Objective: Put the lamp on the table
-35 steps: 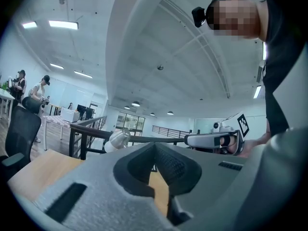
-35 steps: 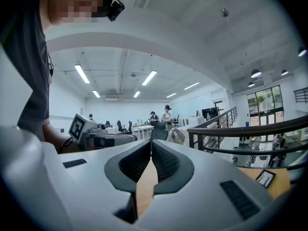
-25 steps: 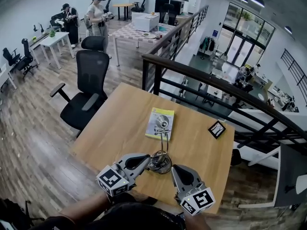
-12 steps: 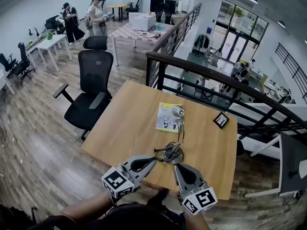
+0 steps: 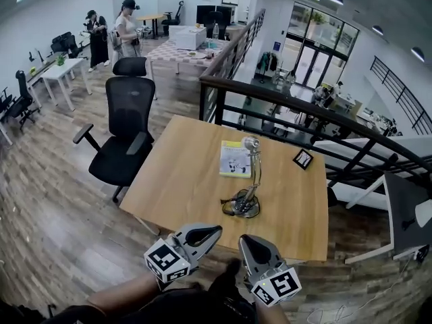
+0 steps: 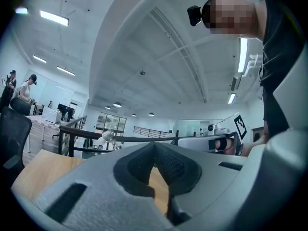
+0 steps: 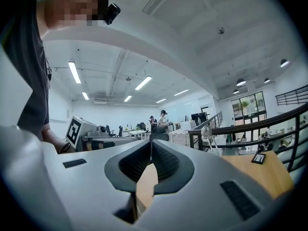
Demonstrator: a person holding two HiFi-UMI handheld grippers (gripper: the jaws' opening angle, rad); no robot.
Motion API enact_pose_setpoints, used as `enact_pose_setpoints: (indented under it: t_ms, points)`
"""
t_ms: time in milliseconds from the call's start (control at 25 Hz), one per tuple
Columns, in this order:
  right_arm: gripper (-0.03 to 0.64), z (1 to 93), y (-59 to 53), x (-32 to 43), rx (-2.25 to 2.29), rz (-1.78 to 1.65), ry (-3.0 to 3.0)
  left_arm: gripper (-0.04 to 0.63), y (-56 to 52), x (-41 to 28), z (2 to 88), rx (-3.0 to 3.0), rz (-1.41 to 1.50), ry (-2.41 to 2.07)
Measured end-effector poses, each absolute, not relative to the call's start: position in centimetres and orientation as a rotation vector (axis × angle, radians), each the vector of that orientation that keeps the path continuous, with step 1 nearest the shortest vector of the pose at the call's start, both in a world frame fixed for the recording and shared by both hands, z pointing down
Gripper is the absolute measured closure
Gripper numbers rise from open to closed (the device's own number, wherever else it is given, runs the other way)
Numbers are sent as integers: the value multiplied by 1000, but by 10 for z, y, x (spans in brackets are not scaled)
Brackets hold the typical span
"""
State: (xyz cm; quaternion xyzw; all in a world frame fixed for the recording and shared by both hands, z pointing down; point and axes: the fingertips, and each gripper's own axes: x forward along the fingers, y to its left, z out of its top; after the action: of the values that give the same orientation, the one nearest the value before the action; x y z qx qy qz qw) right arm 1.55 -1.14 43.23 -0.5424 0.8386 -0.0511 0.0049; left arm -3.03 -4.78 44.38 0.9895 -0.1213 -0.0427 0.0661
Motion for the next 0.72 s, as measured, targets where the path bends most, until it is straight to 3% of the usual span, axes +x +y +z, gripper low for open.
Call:
enact_pose_setpoints:
  t_ms: [720]
  points:
    - [601,425,68,-23,-1770,-141,2576,586,30,-44,439,2970,-152,-255]
